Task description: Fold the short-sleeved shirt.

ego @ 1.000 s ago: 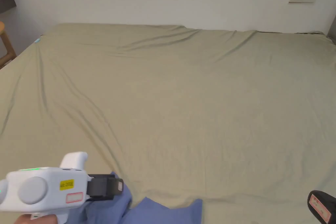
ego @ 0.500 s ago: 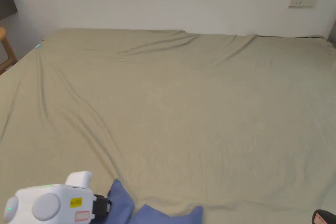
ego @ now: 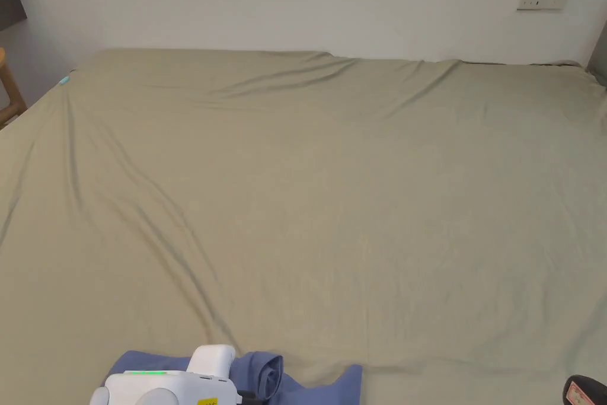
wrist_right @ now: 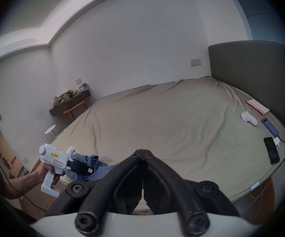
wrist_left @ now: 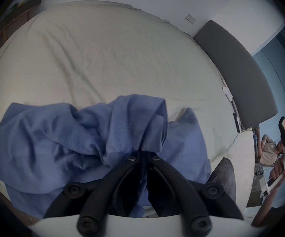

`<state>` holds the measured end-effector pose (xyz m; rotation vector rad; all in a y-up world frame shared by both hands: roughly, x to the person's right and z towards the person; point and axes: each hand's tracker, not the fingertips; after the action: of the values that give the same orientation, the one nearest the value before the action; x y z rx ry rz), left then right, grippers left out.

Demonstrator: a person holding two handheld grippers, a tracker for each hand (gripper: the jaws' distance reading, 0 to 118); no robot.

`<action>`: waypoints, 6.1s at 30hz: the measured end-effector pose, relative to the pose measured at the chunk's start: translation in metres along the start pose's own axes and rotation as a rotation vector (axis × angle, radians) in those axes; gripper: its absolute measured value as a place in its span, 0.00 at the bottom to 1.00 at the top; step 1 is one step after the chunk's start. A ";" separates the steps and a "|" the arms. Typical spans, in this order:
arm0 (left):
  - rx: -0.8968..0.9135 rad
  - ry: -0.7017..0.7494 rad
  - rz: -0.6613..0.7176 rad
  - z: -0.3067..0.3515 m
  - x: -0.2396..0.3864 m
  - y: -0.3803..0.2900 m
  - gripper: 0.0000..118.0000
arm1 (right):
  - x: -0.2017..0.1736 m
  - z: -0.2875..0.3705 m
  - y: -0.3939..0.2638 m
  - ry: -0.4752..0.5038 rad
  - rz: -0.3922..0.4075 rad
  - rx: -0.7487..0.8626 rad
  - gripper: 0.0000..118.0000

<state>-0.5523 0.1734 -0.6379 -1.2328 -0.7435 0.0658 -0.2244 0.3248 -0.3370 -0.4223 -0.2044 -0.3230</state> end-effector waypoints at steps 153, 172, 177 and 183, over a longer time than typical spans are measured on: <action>-0.071 -0.068 0.296 0.187 -0.329 0.026 0.45 | -0.110 -0.158 -0.036 0.331 -0.071 -0.381 0.00; 0.613 0.881 0.058 0.298 -0.218 0.040 0.94 | -0.100 -0.098 0.051 0.081 0.189 -0.028 0.00; 1.001 0.660 -0.003 0.316 -0.078 0.028 0.94 | -0.118 -0.064 0.105 -0.011 0.315 0.201 0.00; 1.087 0.559 -0.164 0.273 0.083 0.012 0.94 | -0.135 -0.033 0.126 -0.044 0.333 0.273 0.00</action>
<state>-0.6331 0.4391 -0.5724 -0.1192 -0.2181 -0.0151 -0.3018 0.4555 -0.4477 -0.1879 -0.2143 0.0429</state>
